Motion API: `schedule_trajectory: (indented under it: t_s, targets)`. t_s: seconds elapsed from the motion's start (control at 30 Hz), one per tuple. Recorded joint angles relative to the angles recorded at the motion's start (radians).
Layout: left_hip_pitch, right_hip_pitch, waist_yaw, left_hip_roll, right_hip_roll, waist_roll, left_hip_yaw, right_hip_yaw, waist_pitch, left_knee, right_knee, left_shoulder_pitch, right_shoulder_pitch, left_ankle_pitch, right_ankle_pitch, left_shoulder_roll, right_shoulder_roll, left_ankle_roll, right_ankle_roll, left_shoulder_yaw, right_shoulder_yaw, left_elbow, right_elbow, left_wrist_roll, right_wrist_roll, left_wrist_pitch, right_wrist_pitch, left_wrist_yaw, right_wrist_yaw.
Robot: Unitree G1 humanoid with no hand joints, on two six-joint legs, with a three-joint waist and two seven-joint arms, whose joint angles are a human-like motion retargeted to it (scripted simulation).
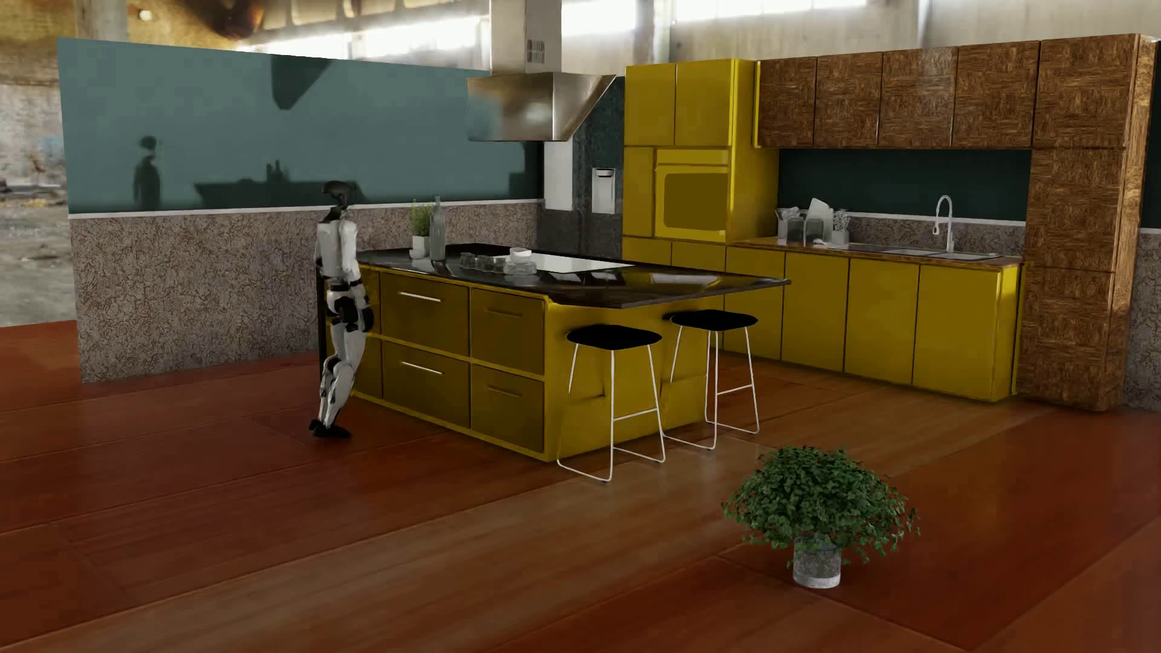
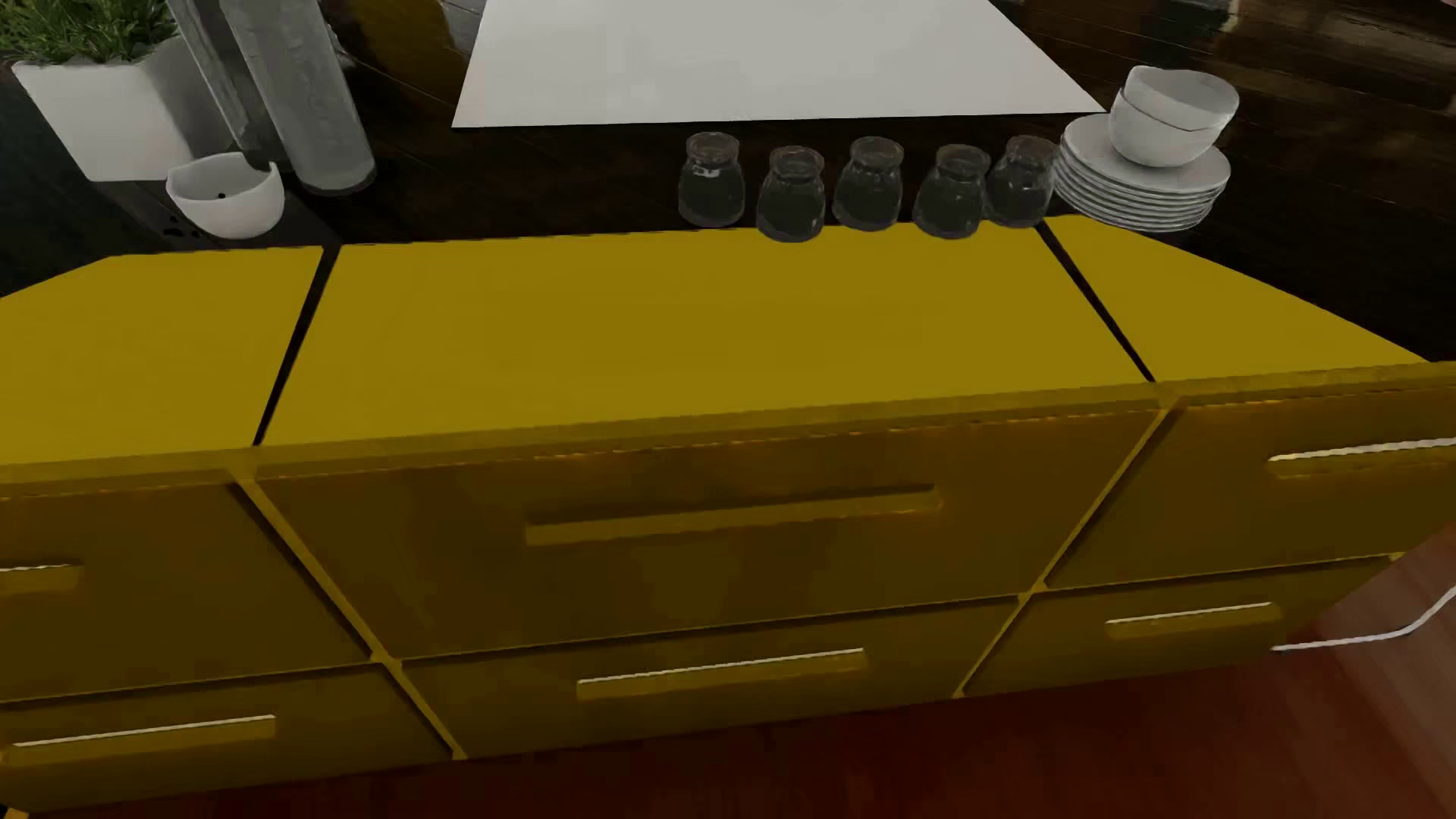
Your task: Walk towards the corner
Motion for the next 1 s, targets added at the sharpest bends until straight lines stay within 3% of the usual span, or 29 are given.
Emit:
schedule_trajectory:
  t_s: [0.33, 1.0]
  targets:
    - [0.029, 0.019, -0.001, -0.002, 0.000, -0.001, 0.000, 0.000, 0.000, -0.017, -0.012, -0.012, -0.019, -0.011, 0.000, -0.009, 0.002, 0.000, 0.000, -0.074, 0.052, 0.007, -0.011, 0.000, 0.000, 0.000, 0.000, 0.000, 0.000]
    - [0.021, 0.016, -0.002, -0.006, -0.002, 0.004, 0.000, 0.000, -0.006, -0.009, -0.008, -0.012, -0.021, -0.015, 0.000, -0.014, 0.008, 0.000, 0.000, -0.051, 0.034, 0.012, 0.024, 0.000, 0.000, 0.000, 0.000, 0.000, 0.000]
